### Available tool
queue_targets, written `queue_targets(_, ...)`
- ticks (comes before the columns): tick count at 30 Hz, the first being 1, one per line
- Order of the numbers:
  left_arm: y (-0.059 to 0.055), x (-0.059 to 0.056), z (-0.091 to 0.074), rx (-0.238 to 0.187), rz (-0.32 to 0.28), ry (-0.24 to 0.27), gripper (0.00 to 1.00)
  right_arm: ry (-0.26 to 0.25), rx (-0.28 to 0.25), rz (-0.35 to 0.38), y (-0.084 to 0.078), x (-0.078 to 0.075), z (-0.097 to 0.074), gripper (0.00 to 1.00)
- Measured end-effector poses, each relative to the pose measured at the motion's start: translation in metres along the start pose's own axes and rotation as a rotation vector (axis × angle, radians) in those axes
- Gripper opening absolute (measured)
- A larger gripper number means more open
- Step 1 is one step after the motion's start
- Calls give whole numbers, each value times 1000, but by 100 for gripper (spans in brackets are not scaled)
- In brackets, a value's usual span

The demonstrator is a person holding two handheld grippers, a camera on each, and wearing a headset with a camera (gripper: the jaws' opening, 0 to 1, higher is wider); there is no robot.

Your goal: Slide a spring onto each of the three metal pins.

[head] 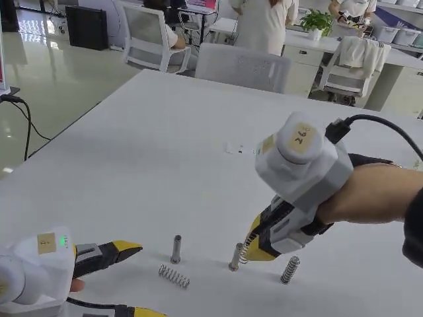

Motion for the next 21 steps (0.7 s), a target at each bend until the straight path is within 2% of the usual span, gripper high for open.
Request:
queue_targets(8, -1, 0, -1, -3, -5, 7, 66, -32, 12, 10, -3, -13, 4, 8)
queue_targets(14, -2, 1, -3, -4, -7, 12, 67, -57, 5, 5, 0, -18, 20, 8)
queue_targets(21, -3, 1, -4, -4, -6, 12, 66, -75, 18, -5, -3, -23, 31, 8)
Point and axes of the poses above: the centre of the closed fingertips' face, and the gripper's own axes: z roughly forward along the fingers, x roughly to its left, y roughly out of its top, the point moved 7 cm from there along -z, roughly backward along the fingers, and after that the axes turned 9 degrees about -y, right-handed, at the moved point
